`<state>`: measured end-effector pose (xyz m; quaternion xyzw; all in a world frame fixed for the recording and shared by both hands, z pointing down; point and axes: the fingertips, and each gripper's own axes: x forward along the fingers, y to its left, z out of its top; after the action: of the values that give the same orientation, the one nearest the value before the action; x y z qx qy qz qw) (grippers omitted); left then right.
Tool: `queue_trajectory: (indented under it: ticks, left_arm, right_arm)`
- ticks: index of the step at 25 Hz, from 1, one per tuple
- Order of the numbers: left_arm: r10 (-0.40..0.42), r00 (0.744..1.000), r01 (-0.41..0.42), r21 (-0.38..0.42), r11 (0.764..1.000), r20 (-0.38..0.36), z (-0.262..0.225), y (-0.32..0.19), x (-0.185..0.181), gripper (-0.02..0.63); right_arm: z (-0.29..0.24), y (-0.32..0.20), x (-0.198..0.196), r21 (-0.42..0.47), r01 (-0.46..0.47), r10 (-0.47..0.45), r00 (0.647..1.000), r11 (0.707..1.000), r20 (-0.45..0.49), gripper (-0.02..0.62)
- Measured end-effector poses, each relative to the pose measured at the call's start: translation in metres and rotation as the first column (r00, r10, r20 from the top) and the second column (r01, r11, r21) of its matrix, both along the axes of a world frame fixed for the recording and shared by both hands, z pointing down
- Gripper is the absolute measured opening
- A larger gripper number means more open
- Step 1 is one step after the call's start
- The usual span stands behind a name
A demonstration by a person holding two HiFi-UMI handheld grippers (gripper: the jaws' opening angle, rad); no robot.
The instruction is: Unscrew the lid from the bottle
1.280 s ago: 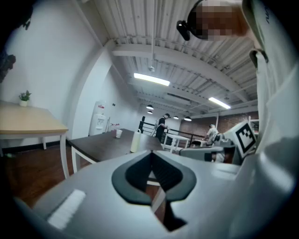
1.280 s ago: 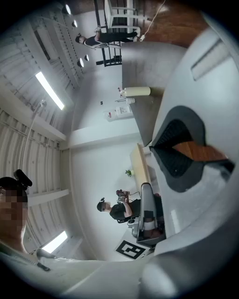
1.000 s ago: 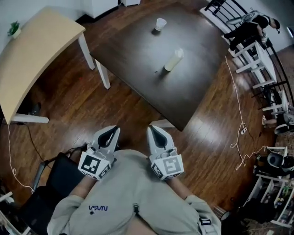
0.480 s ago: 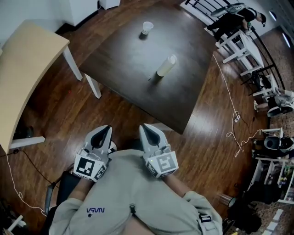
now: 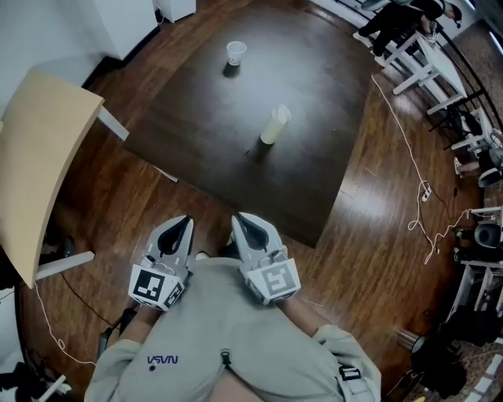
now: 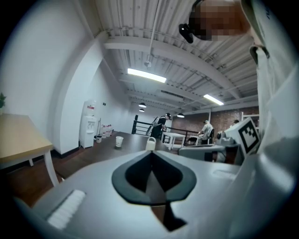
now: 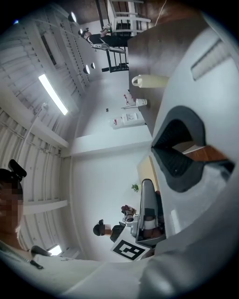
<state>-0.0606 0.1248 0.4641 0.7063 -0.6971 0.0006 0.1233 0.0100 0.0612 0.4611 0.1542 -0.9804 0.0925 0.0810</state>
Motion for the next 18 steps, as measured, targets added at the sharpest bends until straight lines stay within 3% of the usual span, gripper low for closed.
queue_trajectory:
  ticks: [10,18]
  left_arm:
    - [0.083,0.996,-0.082,-0.022,0.996,0.041,-0.006,-0.057,-0.009,0.002]
    - [0.185,0.983,-0.185,-0.024,0.982,0.002,0.003,-0.096,-0.022,0.002]
  right_arm:
    - [-0.008,-0.056,-0.012,0.042,-0.087,0.085,0.995,0.995,0.049,-0.002]
    - [0.008,-0.090,-0.011,0.057,-0.221,0.222,0.975,0.974,-0.011,-0.002]
